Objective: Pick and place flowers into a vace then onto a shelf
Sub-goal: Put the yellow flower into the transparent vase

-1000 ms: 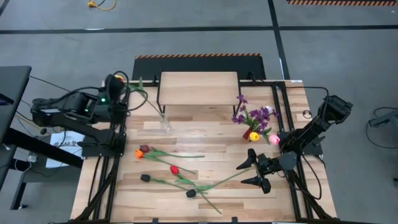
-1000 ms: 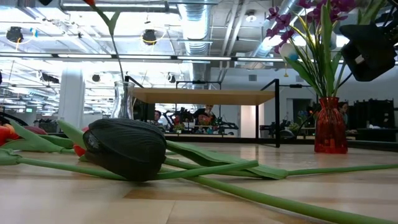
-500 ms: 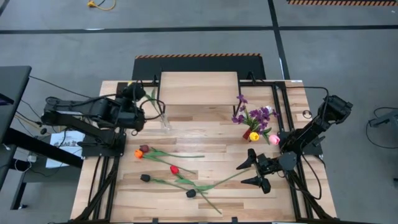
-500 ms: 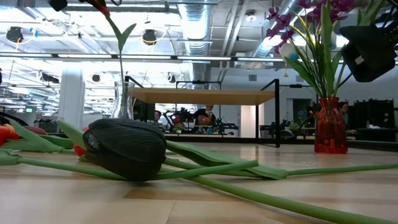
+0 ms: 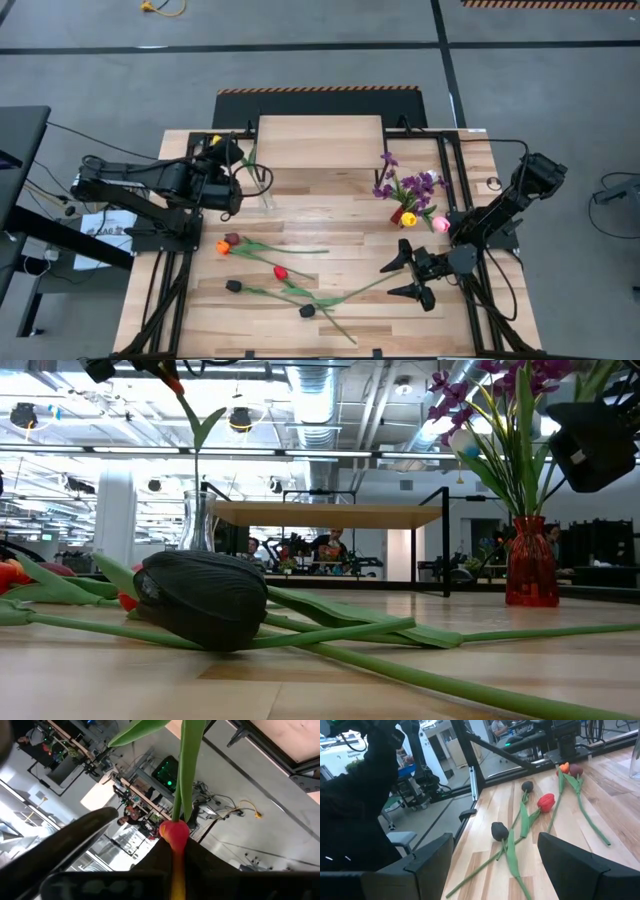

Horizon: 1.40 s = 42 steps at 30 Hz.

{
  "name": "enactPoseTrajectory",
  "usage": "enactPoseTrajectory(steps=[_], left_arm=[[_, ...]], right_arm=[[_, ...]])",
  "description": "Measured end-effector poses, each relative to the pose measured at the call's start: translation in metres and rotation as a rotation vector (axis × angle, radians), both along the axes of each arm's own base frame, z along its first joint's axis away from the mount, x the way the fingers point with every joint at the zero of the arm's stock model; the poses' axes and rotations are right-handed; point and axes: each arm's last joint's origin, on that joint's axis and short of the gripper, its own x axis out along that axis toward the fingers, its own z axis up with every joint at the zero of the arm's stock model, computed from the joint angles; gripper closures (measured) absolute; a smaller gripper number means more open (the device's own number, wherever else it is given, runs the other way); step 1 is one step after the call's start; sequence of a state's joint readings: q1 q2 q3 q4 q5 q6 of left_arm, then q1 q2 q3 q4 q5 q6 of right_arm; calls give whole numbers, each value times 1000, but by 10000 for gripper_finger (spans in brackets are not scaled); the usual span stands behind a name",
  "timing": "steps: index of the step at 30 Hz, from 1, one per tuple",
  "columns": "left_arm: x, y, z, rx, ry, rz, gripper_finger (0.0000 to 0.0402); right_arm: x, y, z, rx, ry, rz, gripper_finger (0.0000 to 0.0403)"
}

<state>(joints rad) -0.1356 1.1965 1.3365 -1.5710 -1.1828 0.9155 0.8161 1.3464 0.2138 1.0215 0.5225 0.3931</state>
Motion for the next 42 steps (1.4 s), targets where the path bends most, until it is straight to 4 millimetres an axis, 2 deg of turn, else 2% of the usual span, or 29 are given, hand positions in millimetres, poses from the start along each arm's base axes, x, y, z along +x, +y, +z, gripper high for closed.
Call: enactPoseTrajectory(steps=[11,17,28,42], left_arm=[[0,0,0,-20,-12,2,401],[3,-1,-2,-101,-91,20,391],[6,-2,-2,-135,-119,11,329],[6,-3,-3,-186,-158,29,215]], right_arm=[[3,-8,-8,-78,44,-166,117],[3,-9,-8,-82,45,-175,117],[3,-9,-8,-85,48,-174,117],[3,-8,-8,-84,50,-164,117]])
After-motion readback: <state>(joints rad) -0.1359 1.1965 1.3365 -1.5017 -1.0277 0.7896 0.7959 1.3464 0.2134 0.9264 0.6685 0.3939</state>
